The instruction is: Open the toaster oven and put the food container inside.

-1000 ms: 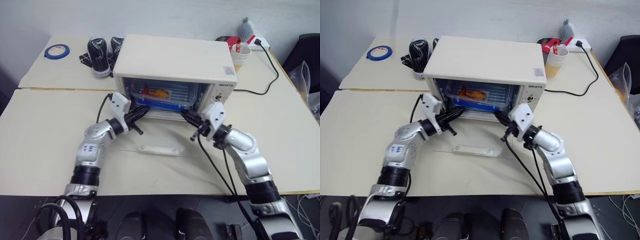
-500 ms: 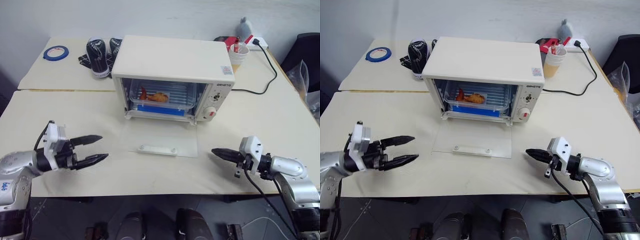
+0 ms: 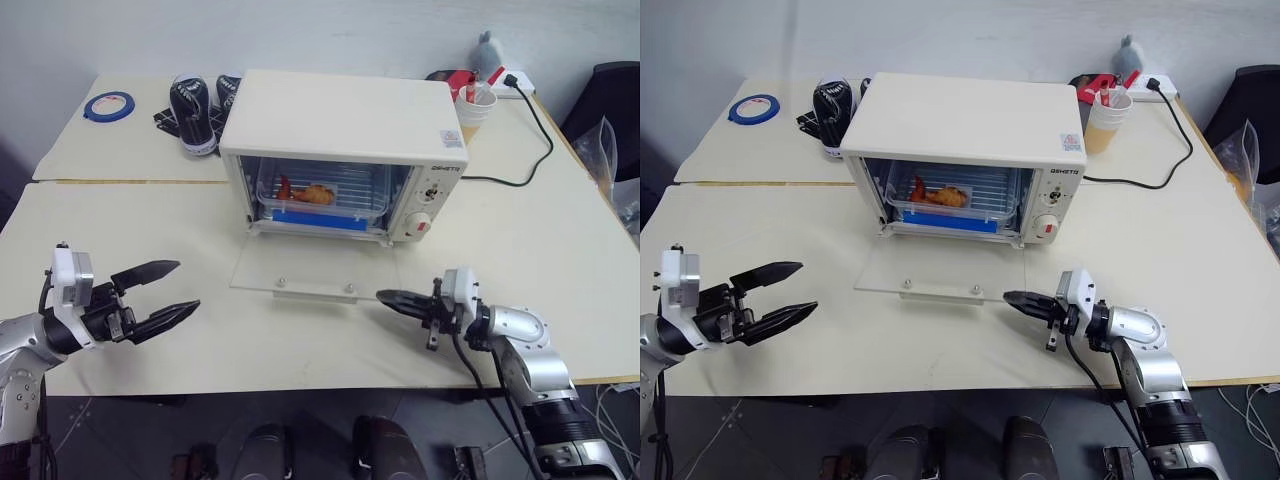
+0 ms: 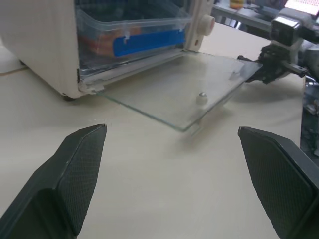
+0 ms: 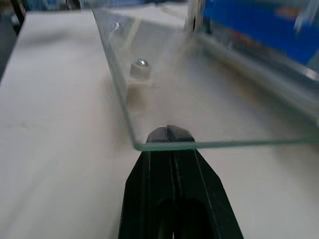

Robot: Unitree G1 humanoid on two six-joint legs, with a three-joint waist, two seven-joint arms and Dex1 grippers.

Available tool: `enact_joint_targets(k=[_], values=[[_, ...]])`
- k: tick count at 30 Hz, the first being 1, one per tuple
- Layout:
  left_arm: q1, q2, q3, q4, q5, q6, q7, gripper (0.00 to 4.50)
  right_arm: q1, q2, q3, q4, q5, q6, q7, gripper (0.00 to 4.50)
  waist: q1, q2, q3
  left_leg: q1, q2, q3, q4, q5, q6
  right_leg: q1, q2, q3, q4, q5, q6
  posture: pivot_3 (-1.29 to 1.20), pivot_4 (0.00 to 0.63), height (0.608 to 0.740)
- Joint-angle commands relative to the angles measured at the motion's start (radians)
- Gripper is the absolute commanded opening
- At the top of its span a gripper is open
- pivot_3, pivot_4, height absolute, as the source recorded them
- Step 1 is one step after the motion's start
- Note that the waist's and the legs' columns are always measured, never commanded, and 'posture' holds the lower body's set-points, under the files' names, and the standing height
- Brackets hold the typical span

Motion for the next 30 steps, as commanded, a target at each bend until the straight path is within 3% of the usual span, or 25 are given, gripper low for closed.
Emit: enact_joint_targets(k=[1, 4, 9, 14, 17, 22, 28, 30], values=[[0.005, -0.004, 0.035, -0.027, -0.027, -0.003, 0.017, 4.46, -0.028, 0.013, -0.079, -0.101, 0.097, 0.049, -0.061, 0.00, 0.000, 0.000, 0.000, 0.000, 0.000, 0.000, 0.000, 0.000, 0.000, 0.000, 0.000, 0.000, 0.000, 0.000, 0.000, 0.00, 0.150, 0.740], [-0.016, -0.025, 0.025, -0.024, -0.035, 0.000, 0.046, 4.46, -0.115, 0.055, -0.125, -0.147, 0.179, 0.127, -0.166, 0.00, -0.001, 0.001, 0.000, 0.000, 0.000, 0.000, 0.000, 0.000, 0.000, 0.000, 0.000, 0.000, 0.000, 0.000, 0.000, 0.00, 0.150, 0.740], [-0.066, -0.069, -0.049, -0.004, 0.018, -0.048, 0.062, 4.46, -0.252, 0.093, -0.138, -0.076, 0.181, 0.173, -0.229, 0.00, 0.001, 0.001, 0.000, 0.000, 0.000, 0.001, 0.000, 0.000, -0.001, -0.001, 0.000, 0.000, 0.001, 0.000, 0.000, 0.00, 0.150, 0.740], [-0.096, -0.099, -0.088, 0.033, 0.090, -0.147, 0.077, 4.46, -0.216, 0.029, -0.173, -0.120, 0.215, 0.232, -0.187, 0.00, 0.004, 0.001, 0.000, -0.001, -0.001, 0.000, 0.000, -0.001, 0.001, -0.001, 0.000, 0.000, 0.000, 0.000, 0.000, 0.00, 0.150, 0.740], [-0.085, -0.099, -0.096, 0.046, 0.123, -0.193, 0.076, 4.50, -0.097, -0.071, -0.178, -0.202, 0.190, 0.222, -0.099, 0.60, 0.003, 0.001, 0.000, -0.002, -0.002, 0.001, 0.000, -0.002, 0.003, -0.001, 0.000, -0.001, -0.001, 0.000, 0.000, 0.00, 0.150, 0.740], [0.059, -0.084, -0.086, 0.017, 0.188, -0.296, 0.032, 4.50, 0.139, -0.169, -0.219, -0.299, 0.144, 0.119, 0.013, 2.26, -0.003, 0.001, 0.000, 0.000, -0.001, 0.006, 0.000, -0.003, 0.003, -0.001, 0.000, 0.000, -0.002, 0.000, 0.001, 0.00, 0.150, 0.740], [0.125, -0.089, -0.090, 0.001, 0.228, -0.352, 0.063, 4.50, 0.292, -0.182, -0.193, -0.310, 0.089, -0.014, 0.107, 4.45, 0.003, 0.001, 0.000, 0.004, 0.002, 0.009, 0.001, -0.006, 0.003, 0.000, 0.000, 0.003, -0.004, 0.000, 0.000, 0.00, 0.150, 0.740], [0.140, -0.092, -0.095, 0.002, 0.246, -0.381, 0.066, 4.50, 0.295, -0.169, -0.178, -0.298, 0.075, -0.035, 0.103, 4.48, 0.003, 0.001, 0.000, 0.004, 0.002, 0.009, 0.001, -0.006, 0.003, 0.000, 0.000, 0.004, -0.004, 0.000, 0.000, 0.00, 0.150, 0.740]])
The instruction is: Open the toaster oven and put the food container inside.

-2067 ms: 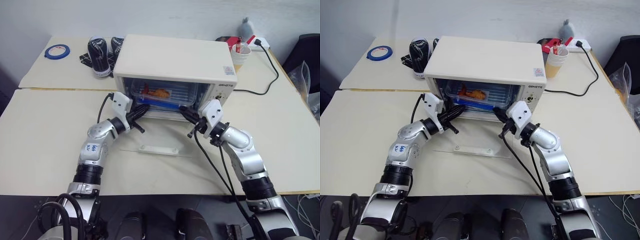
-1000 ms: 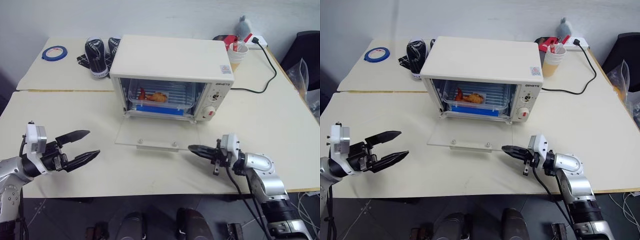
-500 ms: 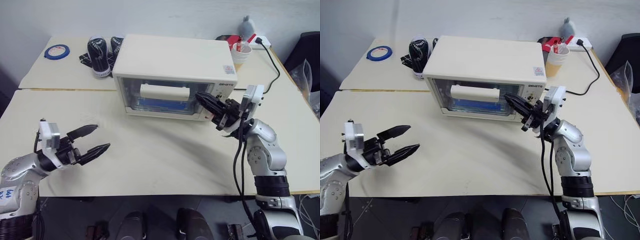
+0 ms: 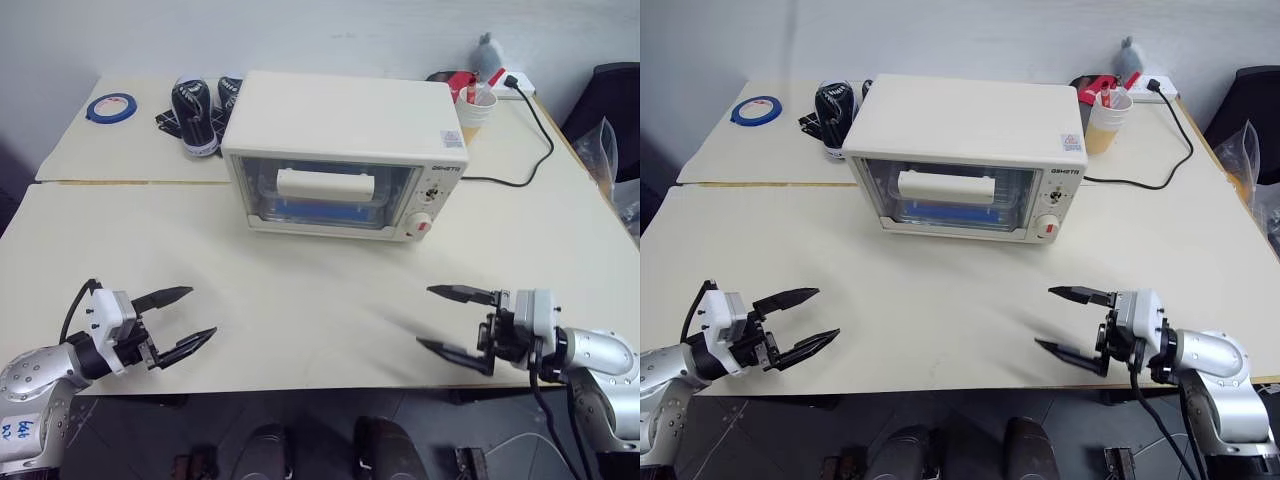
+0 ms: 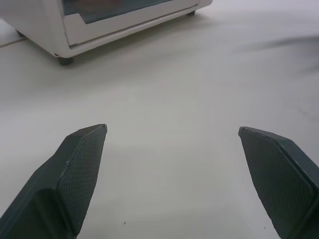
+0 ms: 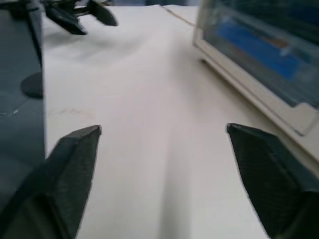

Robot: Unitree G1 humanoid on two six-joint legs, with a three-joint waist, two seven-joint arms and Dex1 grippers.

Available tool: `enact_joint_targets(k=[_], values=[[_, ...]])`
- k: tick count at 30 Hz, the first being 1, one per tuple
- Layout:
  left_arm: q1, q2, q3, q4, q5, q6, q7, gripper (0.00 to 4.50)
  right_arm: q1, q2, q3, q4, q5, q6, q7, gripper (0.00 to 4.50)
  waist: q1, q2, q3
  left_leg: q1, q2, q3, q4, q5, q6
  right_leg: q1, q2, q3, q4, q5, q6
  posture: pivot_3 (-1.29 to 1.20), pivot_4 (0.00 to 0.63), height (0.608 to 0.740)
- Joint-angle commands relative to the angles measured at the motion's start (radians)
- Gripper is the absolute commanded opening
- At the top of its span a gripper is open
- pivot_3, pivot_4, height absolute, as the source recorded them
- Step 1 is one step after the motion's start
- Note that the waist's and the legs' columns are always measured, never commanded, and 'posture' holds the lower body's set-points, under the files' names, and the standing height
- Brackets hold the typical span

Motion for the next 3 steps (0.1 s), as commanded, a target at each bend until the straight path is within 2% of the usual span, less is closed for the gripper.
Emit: enact_joint_targets(k=[1, 3], values=[[0.023, -0.001, 0.014, -0.036, 0.021, -0.061, 0.012, 4.50, -0.001, 0.013, 0.010, -0.012, -0.019, -0.060, 0.002, 4.48, 0.000, 0.000, 0.000, 0.000, 0.000, 0.000, 0.000, 0.000, 0.000, 0.000, 0.000, 0.000, 0.000, 0.000, 0.000, 0.00, 0.150, 0.740], [0.039, 0.000, 0.021, -0.051, 0.000, -0.049, 0.011, 4.50, 0.000, 0.024, 0.015, 0.001, -0.025, -0.072, -0.010, 4.48, 0.000, 0.000, 0.000, 0.000, 0.001, 0.000, 0.000, -0.001, -0.001, 0.000, 0.000, 0.000, 0.001, 0.000, 0.000, 0.00, 0.150, 0.740]])
